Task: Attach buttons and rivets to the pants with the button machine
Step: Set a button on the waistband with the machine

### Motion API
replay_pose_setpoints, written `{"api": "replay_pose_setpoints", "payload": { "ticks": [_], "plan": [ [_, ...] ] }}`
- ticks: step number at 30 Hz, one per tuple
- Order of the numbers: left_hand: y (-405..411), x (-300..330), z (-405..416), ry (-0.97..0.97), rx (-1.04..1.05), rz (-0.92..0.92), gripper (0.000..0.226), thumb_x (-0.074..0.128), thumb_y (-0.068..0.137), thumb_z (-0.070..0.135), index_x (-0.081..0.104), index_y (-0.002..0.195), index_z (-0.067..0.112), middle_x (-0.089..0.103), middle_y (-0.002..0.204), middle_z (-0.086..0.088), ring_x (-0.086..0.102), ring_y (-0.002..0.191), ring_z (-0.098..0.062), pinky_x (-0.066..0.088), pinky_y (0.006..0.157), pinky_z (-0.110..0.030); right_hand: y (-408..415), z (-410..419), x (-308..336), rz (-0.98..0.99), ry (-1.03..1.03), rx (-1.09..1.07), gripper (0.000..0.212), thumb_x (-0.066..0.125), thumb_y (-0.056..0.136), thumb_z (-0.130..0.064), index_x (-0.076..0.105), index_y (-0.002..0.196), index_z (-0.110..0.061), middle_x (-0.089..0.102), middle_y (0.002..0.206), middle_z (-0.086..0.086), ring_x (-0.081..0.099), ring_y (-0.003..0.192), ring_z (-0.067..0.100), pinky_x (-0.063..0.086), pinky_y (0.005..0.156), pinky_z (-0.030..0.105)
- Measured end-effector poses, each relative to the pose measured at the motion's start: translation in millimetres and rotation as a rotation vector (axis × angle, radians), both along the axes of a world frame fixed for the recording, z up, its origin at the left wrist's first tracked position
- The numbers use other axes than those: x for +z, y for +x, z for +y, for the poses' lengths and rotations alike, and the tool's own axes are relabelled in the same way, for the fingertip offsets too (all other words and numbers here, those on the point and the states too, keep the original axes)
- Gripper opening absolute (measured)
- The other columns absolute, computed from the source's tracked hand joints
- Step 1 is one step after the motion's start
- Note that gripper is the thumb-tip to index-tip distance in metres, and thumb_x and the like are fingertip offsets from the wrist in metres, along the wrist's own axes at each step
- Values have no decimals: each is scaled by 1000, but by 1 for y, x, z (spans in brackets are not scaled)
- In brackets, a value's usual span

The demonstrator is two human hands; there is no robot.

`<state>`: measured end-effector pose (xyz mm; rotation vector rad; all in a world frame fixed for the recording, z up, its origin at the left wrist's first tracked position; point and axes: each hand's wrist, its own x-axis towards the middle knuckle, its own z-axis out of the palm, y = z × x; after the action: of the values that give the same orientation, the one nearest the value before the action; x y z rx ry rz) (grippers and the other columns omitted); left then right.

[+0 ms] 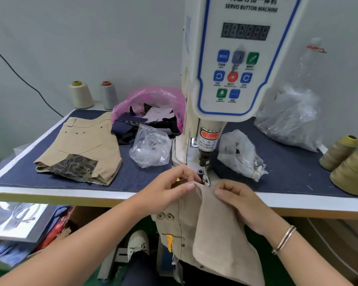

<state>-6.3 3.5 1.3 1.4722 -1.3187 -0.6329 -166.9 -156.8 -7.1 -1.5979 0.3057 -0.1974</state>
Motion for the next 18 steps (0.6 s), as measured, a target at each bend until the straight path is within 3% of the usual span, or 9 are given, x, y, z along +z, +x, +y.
{"api": "replay_pose_setpoints", "payload": {
  "ticks": [3, 7, 11, 14, 18],
  "plan": [
    [-2, -4, -3, 70, -38, 76, 11, 51, 95, 36, 50, 88, 27, 45, 74, 3, 36, 65, -10, 33, 61, -18, 4, -3, 2, -135, -22, -108, 17, 55, 85, -31, 57, 68, -27, 49, 69, -13, 45, 66, 0, 39, 63, 12],
    [-3, -18, -6, 137, 6, 97, 11, 47, 99, 34, 49, 90, 27, 38, 68, -4, 30, 58, -11, 28, 54, -19, 20, -1, -3, -191, -269, -190, 22, 51, 93, -22, 57, 73, -28, 54, 71, -17, 50, 71, -5, 38, 70, 6],
    [9, -21, -14, 121, 190, 150, 13, 53, 98, 22, 54, 85, 20, 48, 73, 5, 41, 66, -7, 34, 62, -18, 37, -6, -9, -141, -278, -288, 17, 57, 93, -17, 64, 78, -20, 63, 74, -16, 55, 72, -5, 40, 70, 5],
    [22, -20, -19, 193, 152, 273, 12, 55, 97, 22, 58, 86, 17, 49, 78, -3, 42, 72, -14, 39, 64, -17, 41, -11, -15, -85, -205, -330, 13, 63, 88, -23, 71, 77, -21, 69, 77, -11, 59, 75, -4, 43, 69, 8],
    [33, -21, -25, 239, 91, 362, 12, 57, 95, 22, 62, 85, 19, 55, 76, 3, 48, 69, -5, 43, 63, -12, 42, -16, -20, -65, -138, -358, 11, 65, 87, -25, 73, 79, -23, 71, 81, -10, 62, 77, -4, 44, 67, 7]
  ]
}}
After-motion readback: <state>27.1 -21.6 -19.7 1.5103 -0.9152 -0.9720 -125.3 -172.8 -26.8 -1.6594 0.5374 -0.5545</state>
